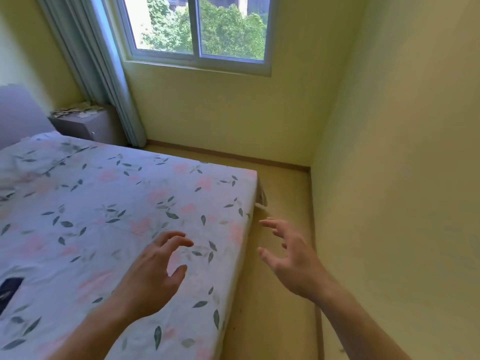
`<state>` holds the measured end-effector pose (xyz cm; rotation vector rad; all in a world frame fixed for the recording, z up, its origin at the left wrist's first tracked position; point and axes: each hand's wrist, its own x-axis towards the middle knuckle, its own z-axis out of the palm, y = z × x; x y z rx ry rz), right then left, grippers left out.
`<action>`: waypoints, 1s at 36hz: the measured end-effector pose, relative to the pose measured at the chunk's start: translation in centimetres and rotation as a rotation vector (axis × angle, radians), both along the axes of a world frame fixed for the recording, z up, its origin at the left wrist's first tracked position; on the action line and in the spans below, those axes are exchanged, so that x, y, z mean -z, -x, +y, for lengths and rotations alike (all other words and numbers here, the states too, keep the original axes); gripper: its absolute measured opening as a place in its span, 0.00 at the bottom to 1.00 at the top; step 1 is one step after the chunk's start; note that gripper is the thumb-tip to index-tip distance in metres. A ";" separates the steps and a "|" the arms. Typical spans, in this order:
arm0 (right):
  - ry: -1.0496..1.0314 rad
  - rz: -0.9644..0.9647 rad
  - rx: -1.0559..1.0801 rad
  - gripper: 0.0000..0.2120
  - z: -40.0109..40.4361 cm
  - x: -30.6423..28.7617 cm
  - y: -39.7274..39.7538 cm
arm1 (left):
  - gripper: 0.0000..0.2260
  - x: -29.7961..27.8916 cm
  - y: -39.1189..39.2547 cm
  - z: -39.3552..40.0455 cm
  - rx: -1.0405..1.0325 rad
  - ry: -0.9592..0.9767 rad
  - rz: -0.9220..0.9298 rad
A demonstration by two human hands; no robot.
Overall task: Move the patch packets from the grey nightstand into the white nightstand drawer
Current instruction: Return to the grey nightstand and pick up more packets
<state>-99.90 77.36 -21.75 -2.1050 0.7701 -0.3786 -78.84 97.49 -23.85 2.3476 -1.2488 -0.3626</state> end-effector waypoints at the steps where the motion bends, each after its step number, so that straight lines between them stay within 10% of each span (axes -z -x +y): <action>1: 0.006 0.000 -0.035 0.26 -1.3 -0.1 -1.1 | 0.17 0.1 -0.8 -0.7 -0.028 -0.002 0.004; 36: 0.045 0.091 -0.264 0.25 -67.9 -0.1 -25.8 | 0.17 -0.8 -21.6 -65.0 -0.172 0.055 -0.025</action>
